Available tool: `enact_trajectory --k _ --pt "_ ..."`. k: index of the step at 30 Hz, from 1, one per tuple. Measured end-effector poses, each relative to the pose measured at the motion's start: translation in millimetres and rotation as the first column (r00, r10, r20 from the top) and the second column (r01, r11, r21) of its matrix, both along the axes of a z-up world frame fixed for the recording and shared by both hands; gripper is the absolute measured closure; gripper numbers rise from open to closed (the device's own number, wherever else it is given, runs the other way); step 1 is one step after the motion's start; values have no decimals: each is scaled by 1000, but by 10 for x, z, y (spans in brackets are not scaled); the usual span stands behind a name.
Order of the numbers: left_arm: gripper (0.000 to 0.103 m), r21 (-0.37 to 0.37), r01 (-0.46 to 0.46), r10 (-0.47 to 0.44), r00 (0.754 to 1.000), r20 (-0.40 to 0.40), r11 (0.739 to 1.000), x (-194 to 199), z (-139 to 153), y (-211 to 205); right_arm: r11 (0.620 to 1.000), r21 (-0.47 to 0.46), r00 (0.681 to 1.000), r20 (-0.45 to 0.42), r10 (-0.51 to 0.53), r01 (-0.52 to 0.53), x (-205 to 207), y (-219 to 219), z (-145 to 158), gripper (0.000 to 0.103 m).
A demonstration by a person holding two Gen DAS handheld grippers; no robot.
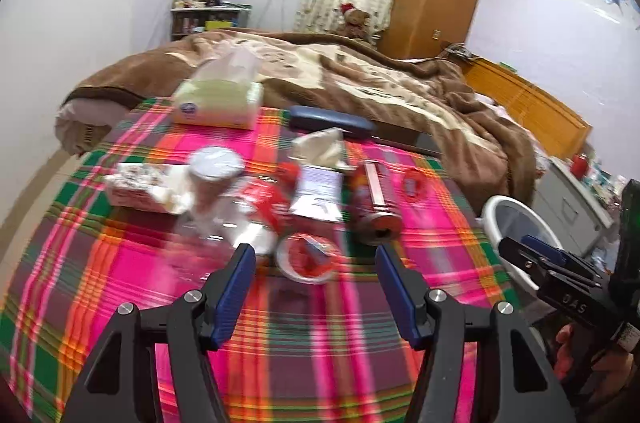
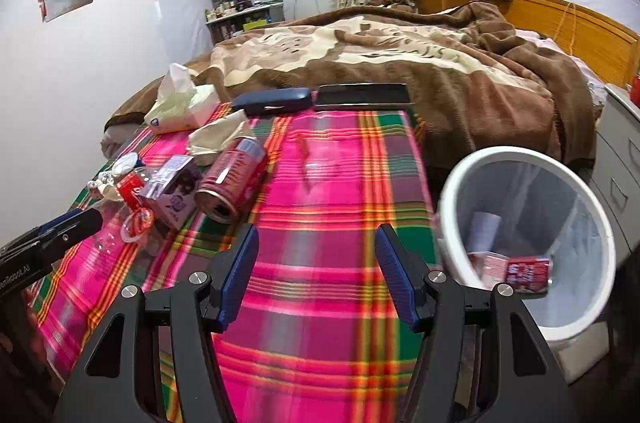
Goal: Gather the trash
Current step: 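Move both tools back over the bed toward the plastic bottle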
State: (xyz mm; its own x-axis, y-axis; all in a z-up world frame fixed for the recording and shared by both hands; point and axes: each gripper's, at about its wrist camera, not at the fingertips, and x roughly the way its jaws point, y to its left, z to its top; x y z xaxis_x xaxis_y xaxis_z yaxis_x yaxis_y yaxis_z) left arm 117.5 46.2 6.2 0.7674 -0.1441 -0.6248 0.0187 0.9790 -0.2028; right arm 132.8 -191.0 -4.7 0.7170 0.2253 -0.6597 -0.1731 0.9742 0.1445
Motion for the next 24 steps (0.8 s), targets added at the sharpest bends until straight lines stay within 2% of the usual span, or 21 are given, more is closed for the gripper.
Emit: enact_trajectory --k 8,14,18,24 --pt "41 20 -43 43 999 -10 999 157 -41 443 999 7 999 -23 37 -37 164 282 -23 41" --pt "41 38 11 -9 998 -64 999 419 -136 560 999 20 998 -48 37 -36 415 449 -64 41" --pt "41 8 47 -46 995 -94 999 582 -218 589 999 17 998 -57 29 -28 537 524 -81 41" --pt "41 2 81 -80 989 -121 997 723 -281 541 999 23 996 -89 25 -23 675 581 -131 41"
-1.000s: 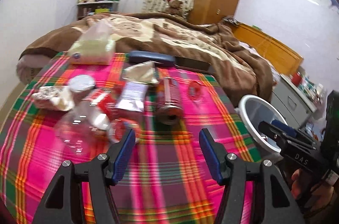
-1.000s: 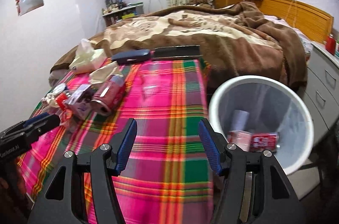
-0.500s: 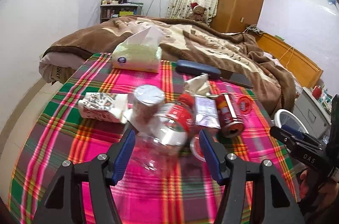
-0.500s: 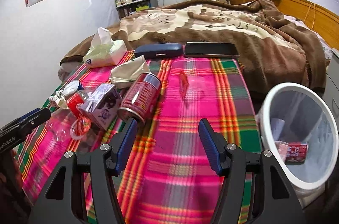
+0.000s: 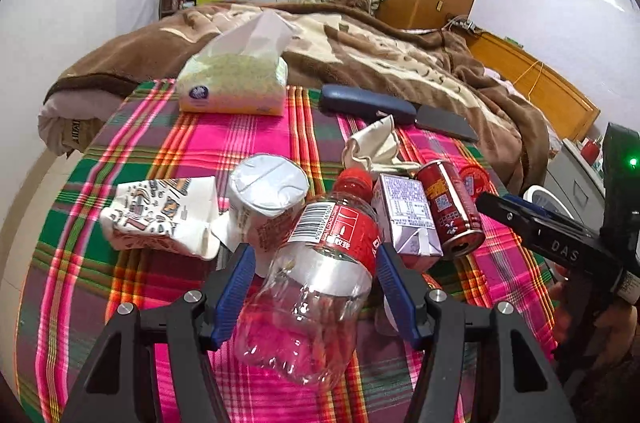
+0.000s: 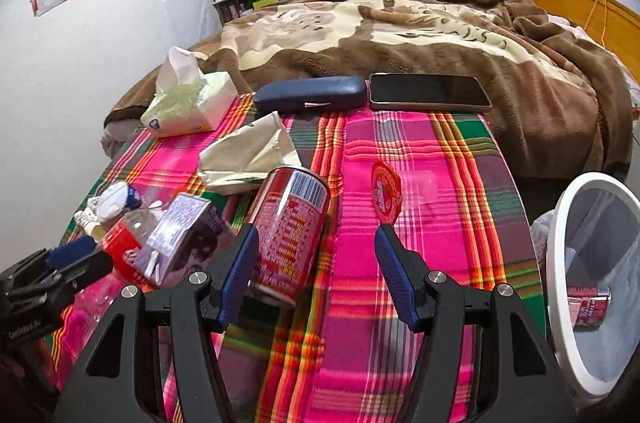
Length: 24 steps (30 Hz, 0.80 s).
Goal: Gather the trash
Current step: 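Move both tools back over the bed toward the plastic bottle, then grasp the clear plastic bottle with the left tool while the right tool grasps a red can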
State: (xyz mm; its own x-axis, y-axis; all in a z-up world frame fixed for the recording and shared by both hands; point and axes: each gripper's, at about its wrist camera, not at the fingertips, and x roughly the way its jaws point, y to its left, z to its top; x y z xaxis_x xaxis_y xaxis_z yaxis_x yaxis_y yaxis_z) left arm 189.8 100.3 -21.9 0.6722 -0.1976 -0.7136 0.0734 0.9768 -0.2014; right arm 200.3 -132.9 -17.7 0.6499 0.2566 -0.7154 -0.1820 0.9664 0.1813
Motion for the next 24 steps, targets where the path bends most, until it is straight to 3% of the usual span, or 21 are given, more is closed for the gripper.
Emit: enact_trajectory --k 6,12,20,24 --pt "40 -19 34 -35 998 -43 999 136 -127 -71 999 23 999 -21 34 -33 106 70 -28 37" --pt "40 -20 48 -50 996 -73 999 201 -205 -177 996 -13 996 -43 84 -85 172 226 -44 37" --pt "40 -73 -3 -4 995 -98 997 254 -268 -124 996 -47 994 -77 78 -82 221 255 -150 37" --pt "40 -59 -12 6 995 -101 998 274 -274 -160 996 -49 994 -82 70 -75 227 233 -175 37"
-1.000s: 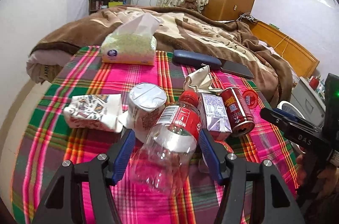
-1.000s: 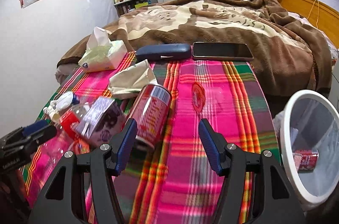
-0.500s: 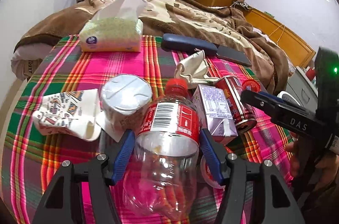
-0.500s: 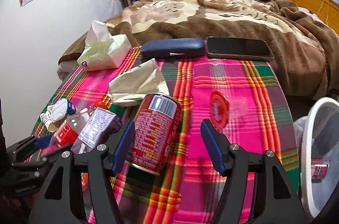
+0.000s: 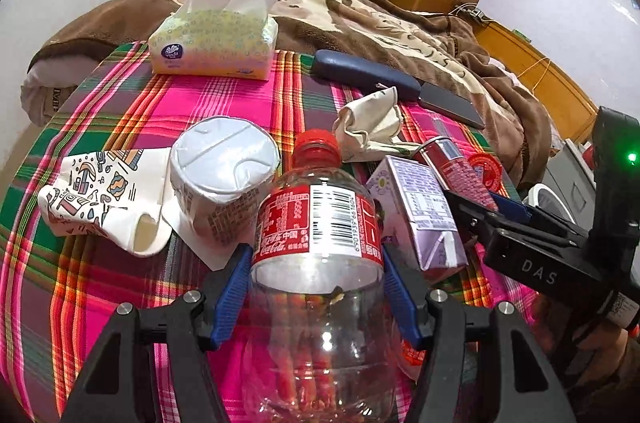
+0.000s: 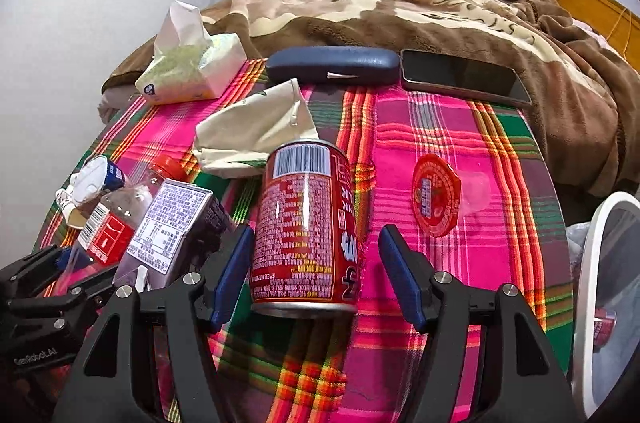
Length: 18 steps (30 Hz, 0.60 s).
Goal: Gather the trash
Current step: 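Grasp the clear plastic bottle with the left tool while the right tool grasps a red can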
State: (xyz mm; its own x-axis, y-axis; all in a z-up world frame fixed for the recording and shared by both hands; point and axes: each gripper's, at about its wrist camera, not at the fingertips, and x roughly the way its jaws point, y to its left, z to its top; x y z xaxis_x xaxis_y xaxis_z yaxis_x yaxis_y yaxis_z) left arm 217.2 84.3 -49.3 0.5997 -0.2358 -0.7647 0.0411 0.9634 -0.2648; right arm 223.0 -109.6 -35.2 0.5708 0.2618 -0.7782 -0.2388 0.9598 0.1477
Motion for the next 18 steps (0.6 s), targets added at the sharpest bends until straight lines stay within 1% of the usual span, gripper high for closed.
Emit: enact_trajectory --k 3,6,7,8,15,18 --pt "40 -23 -9 9 1000 -1 1000 20 -10 4 1000 -4 1000 7 2 -2 -2 -4 2 37" --pt "40 -30 -19 19 1000 0 999 29 -15 15 1000 -16 1000 17 6 -5 -9 8 3 37" --pt "41 -30 -21 21 1000 0 999 31 -16 16 1000 -15 1000 14 7 -7 -6 9 0 40" --pt "41 -30 -24 24 1000 1 999 26 -14 18 1000 -9 1000 13 13 -13 -9 9 -2 48" --pt "41 -20 -32 32 999 6 999 -8 -1 -6 1000 -23 1000 23 15 -15 -59 -7 1 48" --pt "41 -29 -39 39 999 17 999 -51 32 -1 1000 -26 999 29 13 -12 -80 -27 8 48"
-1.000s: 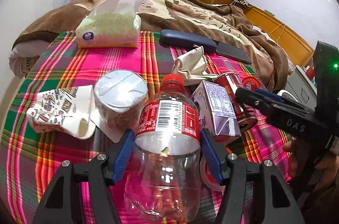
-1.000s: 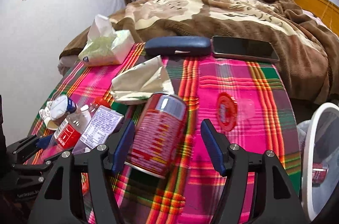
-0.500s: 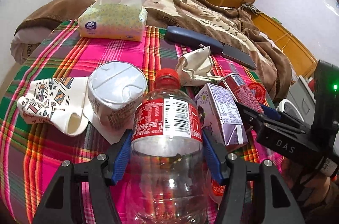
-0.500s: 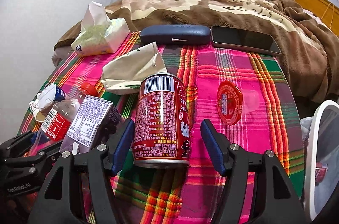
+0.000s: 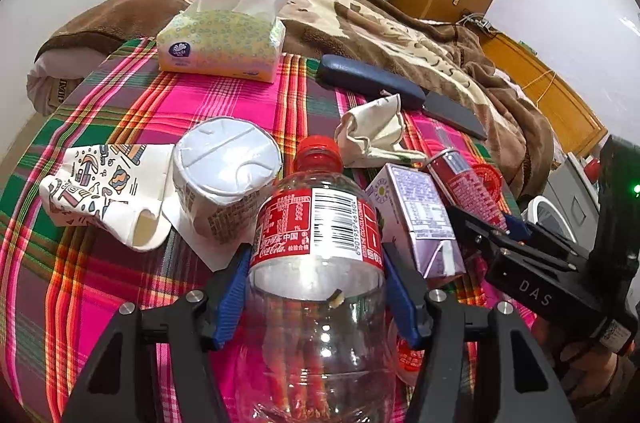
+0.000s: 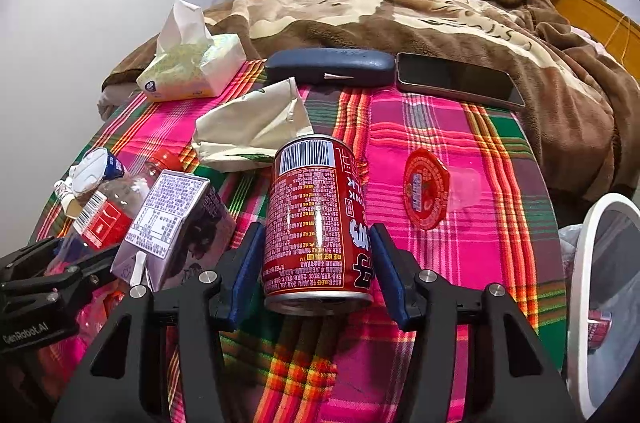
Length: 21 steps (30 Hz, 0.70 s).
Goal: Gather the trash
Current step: 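Grasp the clear plastic bottle with the left tool while the right tool grasps a red can, then carry the bottle and can over the white bin and open both tools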
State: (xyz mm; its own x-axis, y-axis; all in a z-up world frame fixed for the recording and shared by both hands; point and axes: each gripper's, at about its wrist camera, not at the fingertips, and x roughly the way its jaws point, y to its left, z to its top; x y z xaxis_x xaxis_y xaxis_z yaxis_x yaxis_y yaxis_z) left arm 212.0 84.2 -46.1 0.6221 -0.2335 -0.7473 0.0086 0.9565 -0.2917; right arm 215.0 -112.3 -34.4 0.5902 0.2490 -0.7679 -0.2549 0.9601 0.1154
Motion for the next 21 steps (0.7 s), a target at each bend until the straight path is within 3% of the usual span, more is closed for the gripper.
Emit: enact_trajectory --k 21 --pt "41 5 -56 55 995 80 998 -373 331 38 999 43 999 47 -2 0 -267 -165 135 49"
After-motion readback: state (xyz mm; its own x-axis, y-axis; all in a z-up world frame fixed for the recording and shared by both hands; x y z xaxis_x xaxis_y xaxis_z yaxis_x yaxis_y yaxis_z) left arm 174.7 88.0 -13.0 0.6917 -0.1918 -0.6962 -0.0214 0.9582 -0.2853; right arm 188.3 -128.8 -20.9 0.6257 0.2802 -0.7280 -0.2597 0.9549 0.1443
